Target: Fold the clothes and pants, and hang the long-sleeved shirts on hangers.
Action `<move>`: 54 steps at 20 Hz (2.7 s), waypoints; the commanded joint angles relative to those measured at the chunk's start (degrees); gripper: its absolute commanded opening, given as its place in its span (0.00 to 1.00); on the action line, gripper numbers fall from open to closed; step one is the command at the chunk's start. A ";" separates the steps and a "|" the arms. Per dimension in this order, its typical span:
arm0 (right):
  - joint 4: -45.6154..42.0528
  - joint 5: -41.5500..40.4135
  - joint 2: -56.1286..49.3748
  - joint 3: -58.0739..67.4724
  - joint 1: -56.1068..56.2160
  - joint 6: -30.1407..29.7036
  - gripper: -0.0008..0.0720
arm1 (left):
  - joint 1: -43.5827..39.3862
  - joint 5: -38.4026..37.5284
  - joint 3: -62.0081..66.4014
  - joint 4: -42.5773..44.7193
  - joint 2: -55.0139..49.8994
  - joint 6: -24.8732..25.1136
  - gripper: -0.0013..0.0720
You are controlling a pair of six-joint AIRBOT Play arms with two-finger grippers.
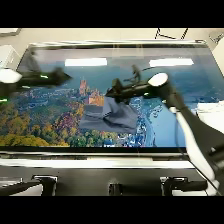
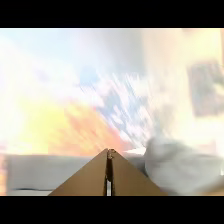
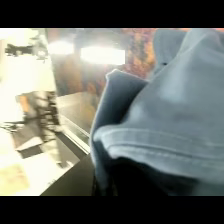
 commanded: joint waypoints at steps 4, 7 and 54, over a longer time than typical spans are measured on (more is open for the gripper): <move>26.03 -10.58 -17.25 0.17 10.10 -5.92 0.44 | 9.38 -5.46 -0.46 11.54 19.71 1.46 0.05; 32.85 -3.56 -18.14 0.17 9.20 -13.44 0.90 | 9.44 -5.51 -2.27 12.04 21.38 1.46 0.05; -18.95 33.35 12.96 27.67 -79.91 12.02 0.06 | 9.31 -5.31 -6.08 12.96 21.38 -1.99 0.05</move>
